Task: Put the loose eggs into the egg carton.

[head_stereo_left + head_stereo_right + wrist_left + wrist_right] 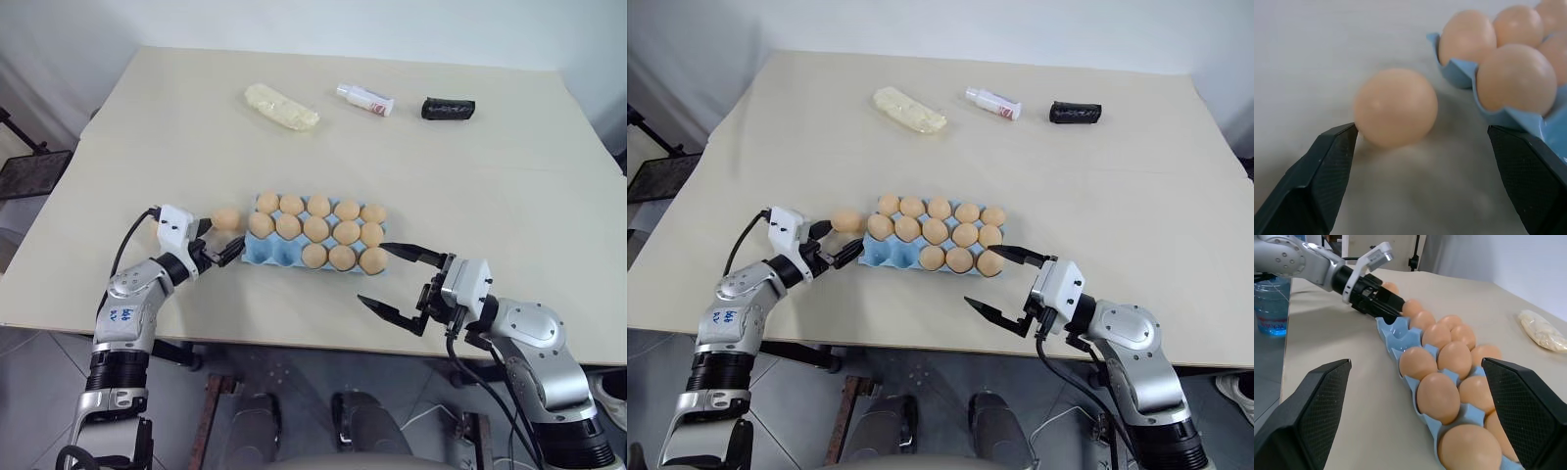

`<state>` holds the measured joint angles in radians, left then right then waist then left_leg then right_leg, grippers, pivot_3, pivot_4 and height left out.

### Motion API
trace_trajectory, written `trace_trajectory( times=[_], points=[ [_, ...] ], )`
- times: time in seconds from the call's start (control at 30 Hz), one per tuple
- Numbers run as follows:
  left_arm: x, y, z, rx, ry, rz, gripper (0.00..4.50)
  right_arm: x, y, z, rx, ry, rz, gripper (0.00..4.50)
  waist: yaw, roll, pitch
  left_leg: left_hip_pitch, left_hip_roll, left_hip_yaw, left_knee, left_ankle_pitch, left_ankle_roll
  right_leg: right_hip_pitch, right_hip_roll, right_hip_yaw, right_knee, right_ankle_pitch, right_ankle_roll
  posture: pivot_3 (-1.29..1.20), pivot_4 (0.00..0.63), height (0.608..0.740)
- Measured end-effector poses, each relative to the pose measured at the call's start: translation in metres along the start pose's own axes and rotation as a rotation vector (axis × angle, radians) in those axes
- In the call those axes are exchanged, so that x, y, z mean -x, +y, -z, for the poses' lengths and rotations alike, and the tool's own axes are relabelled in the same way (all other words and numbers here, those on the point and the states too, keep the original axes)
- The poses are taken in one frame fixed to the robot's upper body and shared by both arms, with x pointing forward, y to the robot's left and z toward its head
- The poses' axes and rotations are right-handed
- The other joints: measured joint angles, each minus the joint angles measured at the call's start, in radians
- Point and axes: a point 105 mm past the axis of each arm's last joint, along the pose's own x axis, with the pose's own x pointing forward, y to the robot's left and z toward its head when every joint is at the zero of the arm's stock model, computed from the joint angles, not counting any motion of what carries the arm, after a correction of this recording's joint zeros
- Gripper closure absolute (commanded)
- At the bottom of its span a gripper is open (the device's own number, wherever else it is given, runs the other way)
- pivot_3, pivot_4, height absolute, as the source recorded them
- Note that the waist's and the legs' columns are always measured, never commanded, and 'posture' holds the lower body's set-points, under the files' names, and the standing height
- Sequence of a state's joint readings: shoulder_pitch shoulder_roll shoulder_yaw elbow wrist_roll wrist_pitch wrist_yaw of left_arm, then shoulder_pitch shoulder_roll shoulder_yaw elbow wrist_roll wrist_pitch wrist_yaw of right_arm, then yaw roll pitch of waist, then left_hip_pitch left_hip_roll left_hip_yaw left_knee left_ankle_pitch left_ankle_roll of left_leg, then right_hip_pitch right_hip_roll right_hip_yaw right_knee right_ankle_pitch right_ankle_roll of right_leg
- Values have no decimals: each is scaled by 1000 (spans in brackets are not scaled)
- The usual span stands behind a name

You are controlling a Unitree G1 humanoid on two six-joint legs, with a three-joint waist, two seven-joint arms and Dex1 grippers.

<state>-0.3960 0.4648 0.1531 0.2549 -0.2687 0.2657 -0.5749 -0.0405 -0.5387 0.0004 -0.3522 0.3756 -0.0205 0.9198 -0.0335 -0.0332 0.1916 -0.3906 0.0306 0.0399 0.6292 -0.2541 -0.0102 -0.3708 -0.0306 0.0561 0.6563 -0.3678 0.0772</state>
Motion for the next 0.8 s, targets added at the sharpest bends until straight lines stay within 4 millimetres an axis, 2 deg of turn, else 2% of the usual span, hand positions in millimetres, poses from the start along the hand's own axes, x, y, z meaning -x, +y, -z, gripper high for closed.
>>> trace_trajectory(
  times=[0.13,0.37,0.6,0.7,0.8],
  points=[
    [1,5,4,4,6,-22,851,0,0,0,0,0,1,0,1,0,0,0,0,0,0,0,0,0,0,0,0,0,0,0,150,740],
    [1,4,3,-3,-8,-7,3168,-2,1,1,-6,-3,-4,0,4,0,0,-1,0,0,1,0,0,0,-1,0,0,0,0,0,150,740],
    [8,-3,9,-34,-28,31,3168,-5,3,1,-10,-8,-18,0,1,0,0,-1,0,0,0,0,0,-1,0,0,0,0,0,0,150,740],
    [20,-9,13,-88,-48,59,2576,-5,4,2,-14,-6,-18,0,-1,0,0,-1,0,0,0,0,0,-1,-1,0,0,0,0,0,150,740],
    [22,-16,8,-97,-113,53,1677,-5,5,4,-23,-1,-19,0,5,0,0,-1,0,0,1,0,0,0,-1,0,0,0,0,0,150,740]
  ],
)
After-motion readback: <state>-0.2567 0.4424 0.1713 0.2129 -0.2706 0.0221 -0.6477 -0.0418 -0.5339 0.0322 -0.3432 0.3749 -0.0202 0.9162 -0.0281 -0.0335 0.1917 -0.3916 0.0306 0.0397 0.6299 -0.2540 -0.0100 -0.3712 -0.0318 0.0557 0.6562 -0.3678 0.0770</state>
